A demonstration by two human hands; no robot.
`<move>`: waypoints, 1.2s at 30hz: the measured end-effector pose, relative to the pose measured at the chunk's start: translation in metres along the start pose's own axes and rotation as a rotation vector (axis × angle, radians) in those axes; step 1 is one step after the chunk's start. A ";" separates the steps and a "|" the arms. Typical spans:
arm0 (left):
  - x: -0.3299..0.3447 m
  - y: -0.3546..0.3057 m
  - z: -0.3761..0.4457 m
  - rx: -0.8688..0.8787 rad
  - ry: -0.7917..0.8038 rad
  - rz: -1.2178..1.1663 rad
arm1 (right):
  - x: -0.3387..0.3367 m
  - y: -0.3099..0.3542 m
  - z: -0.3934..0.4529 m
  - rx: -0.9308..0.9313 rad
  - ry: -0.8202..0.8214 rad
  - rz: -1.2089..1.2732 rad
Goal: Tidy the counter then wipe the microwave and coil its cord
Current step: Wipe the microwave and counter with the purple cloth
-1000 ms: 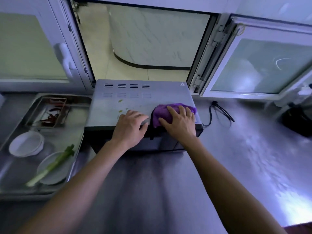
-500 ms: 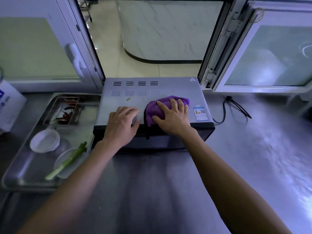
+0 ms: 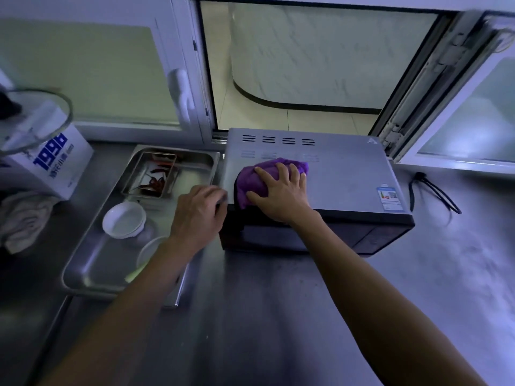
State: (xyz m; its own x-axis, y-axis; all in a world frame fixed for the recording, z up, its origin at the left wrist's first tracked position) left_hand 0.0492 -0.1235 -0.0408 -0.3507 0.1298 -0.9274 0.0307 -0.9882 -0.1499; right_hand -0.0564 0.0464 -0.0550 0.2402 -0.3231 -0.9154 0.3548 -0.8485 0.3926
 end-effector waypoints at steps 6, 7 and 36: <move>0.004 0.029 -0.008 0.029 0.032 -0.092 | 0.013 0.038 0.018 0.055 -0.025 -0.006; 0.004 0.032 -0.007 0.035 0.031 -0.100 | 0.014 0.041 0.020 0.067 -0.033 -0.001; 0.048 -0.168 0.076 0.348 0.186 -0.027 | -0.082 -0.175 -0.055 0.366 -0.230 -0.016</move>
State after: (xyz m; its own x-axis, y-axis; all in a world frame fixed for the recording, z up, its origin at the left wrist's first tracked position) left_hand -0.0444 0.0424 -0.0342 -0.1706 0.1366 -0.9758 -0.3069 -0.9485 -0.0791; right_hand -0.0885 0.2444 -0.0437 0.0150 -0.3586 -0.9334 0.0025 -0.9335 0.3587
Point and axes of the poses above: each hand's wrist, its own z-axis towards the middle knuckle, its own x-axis out of the palm, y = z × x, the point moved 5 cm from there along z, towards the middle knuckle, and after that the axes turned 10 degrees about z, right-handed, at the moved point
